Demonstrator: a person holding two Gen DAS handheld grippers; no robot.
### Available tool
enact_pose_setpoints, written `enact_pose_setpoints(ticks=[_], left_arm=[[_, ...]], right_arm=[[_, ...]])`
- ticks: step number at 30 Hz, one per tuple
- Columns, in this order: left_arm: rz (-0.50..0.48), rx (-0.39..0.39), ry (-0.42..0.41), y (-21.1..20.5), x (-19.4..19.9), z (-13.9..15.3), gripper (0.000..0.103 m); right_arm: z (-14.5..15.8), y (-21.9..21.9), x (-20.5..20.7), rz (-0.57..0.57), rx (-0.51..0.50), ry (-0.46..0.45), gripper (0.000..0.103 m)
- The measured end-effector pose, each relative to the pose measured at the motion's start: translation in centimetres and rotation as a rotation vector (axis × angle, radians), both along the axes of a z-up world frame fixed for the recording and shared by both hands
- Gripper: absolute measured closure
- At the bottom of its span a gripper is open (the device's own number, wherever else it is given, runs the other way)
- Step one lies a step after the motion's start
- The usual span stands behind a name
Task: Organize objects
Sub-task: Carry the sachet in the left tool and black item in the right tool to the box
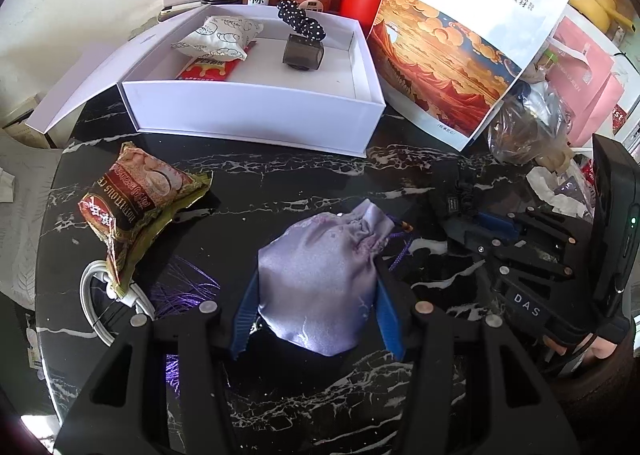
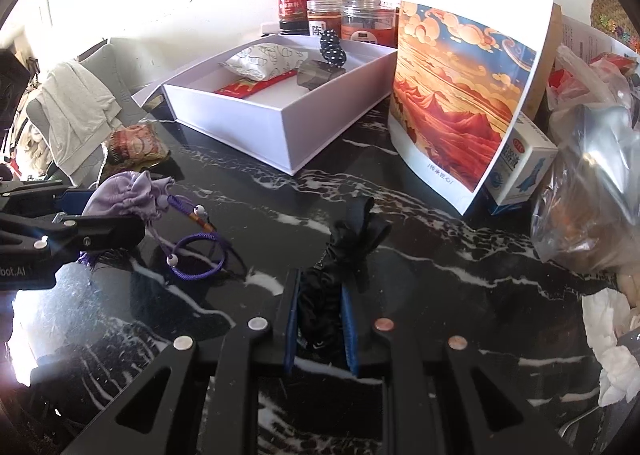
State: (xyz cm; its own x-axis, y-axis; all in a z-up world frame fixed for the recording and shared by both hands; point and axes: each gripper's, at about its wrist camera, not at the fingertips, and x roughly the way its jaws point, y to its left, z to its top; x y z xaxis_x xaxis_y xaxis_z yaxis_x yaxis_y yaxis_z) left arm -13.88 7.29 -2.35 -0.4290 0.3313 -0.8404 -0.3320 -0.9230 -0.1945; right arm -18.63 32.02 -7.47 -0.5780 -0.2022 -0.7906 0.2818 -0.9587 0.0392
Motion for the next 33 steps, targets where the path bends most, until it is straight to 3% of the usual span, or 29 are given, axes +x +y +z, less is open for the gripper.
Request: enact_pose_setpoints(ticks=[19,33], left_arm=[[0.075,-0.014,0.101,-3.6,5.2,4.9,0.053],[0.122,-0.043,0.165,-5.4,7.4,7.9,0.053]], right_arm=[[4.3,-3.9,5.4,0.148,-0.012,0.086,0.085],[7.1,-6.2,6.8,0.226,0.004,0.16,0.085]])
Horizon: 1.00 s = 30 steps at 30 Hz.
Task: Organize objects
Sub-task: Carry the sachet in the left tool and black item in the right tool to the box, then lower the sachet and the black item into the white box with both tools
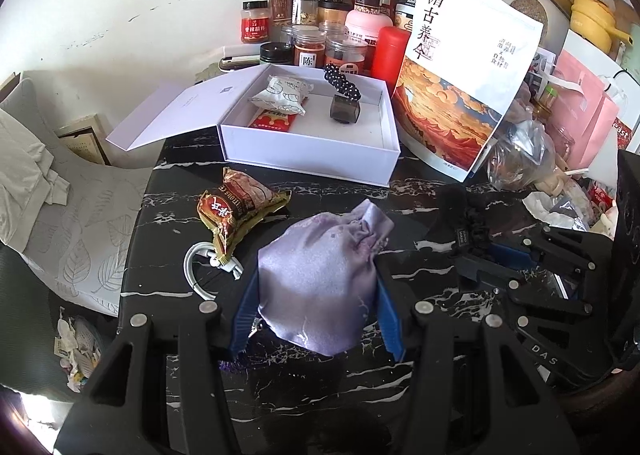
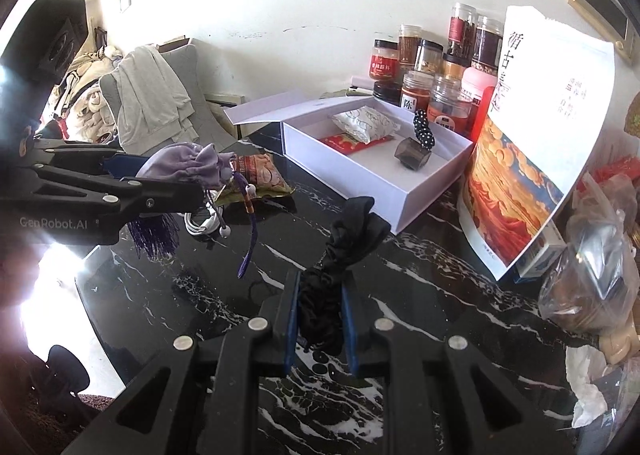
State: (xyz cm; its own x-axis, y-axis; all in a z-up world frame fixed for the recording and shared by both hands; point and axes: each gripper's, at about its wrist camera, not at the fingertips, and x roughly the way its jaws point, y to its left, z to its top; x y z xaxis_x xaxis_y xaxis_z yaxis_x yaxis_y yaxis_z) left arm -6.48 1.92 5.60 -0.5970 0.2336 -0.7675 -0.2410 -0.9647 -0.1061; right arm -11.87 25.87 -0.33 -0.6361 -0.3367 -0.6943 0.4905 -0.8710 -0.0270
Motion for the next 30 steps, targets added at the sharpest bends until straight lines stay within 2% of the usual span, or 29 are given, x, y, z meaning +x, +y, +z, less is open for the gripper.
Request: enact_pose_setpoints(ticks=[12,30], left_arm=[[-0.011,-0.01,0.036,-0.3,-2.3,2.6,0.053],[-0.034,0.003,0.03,0.5,-11.8,3.2,0.053]], right_arm=[[3.3,-1.1,-2.0,0.031,0.013,0.081,0.085],[5.2,-0.8,-9.6,0.009,0.013,0.11,0.085]])
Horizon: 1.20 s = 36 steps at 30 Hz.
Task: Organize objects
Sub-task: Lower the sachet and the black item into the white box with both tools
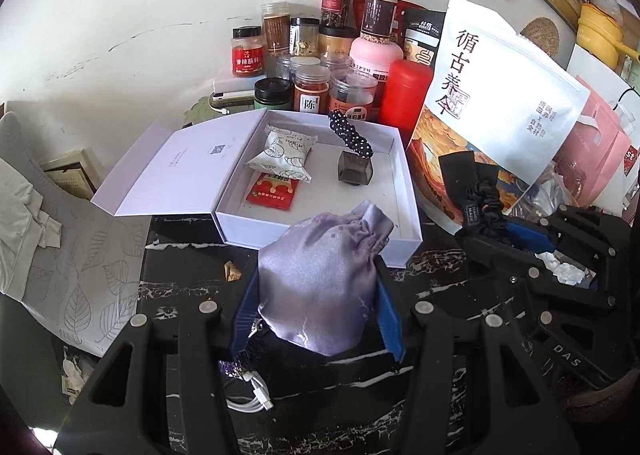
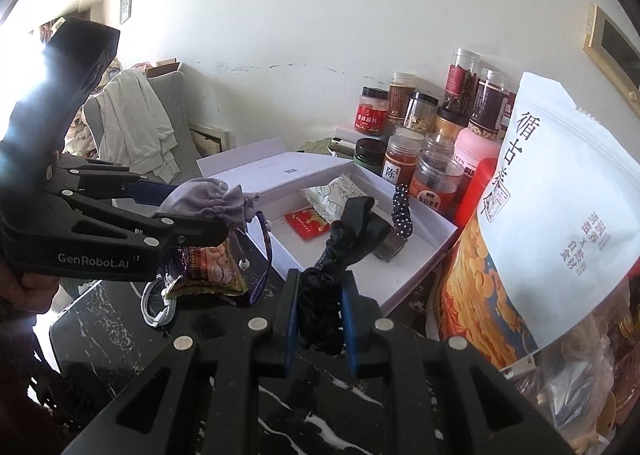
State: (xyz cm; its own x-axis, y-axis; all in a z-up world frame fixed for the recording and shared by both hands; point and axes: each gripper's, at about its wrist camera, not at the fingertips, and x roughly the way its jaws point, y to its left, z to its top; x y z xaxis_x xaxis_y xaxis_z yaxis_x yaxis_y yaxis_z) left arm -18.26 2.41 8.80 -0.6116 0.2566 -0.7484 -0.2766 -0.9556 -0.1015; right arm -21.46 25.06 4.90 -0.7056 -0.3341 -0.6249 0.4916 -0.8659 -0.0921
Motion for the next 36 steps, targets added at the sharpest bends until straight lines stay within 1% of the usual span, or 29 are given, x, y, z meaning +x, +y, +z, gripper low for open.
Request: enact_pose_setpoints(ticks=[9,15,26,31,36], left_arm=[[-0.016,-0.016,0.006,0.7,-6.0,-0.1,0.053],[-0.041,-0.061,0.028,1.7,-9.7,-0.2,0.053],[0.0,-0.075,0.078,2.2,-16.1,-0.8,0.053],[0.026,-0.086,0.083,2.1,-18.9,-1.7,0.053],[0.034,-0.074,0.075,2.0,-21.6,-3.1,0.053]], right_arm=[[0.1,-0.5,-5.0,-0.003,0.005,0.013,0.085],[-0.3,-1.0,-8.4,-0.007,0.01,0.005,0.085],[-1.4,-1.5,-14.6,-0.053,-0.002,-0.002,0.085],[-2.2,-1.5,-17.0,-0.064,-0.008,-0.022,0.085],[-3.2,-1.5,-19.2,-0.072,0.004,-0.045,0.085]])
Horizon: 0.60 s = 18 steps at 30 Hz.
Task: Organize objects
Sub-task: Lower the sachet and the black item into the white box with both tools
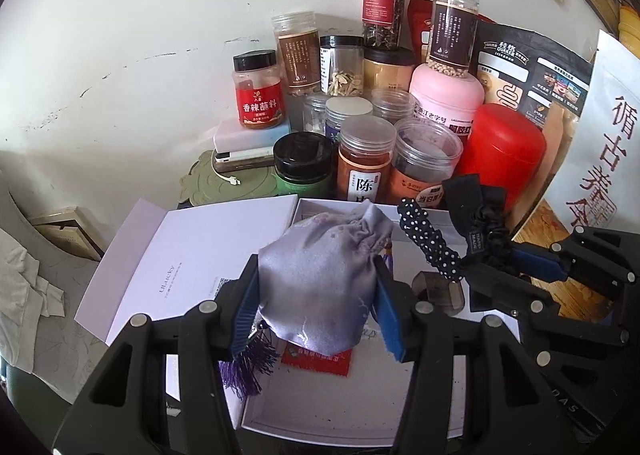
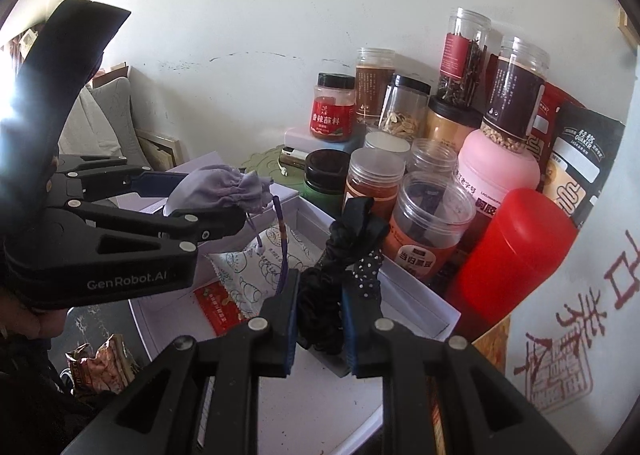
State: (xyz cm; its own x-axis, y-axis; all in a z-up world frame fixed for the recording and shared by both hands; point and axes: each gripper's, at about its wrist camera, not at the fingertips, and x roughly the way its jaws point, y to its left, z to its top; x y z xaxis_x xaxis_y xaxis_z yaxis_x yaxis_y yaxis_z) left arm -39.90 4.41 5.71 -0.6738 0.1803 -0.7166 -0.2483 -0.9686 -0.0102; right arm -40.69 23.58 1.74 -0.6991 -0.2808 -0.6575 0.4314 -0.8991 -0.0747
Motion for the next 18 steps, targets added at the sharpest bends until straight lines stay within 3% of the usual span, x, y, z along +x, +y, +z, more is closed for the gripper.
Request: enact_pose_setpoints(ticks=[18], left_arm=[[-0.107,0.003,-0.125,2.0,-6.3,-5.9,0.053]], right_arm=[[-5.2,0.4,-4.6,0.007,0.002,-0.105,0.085]])
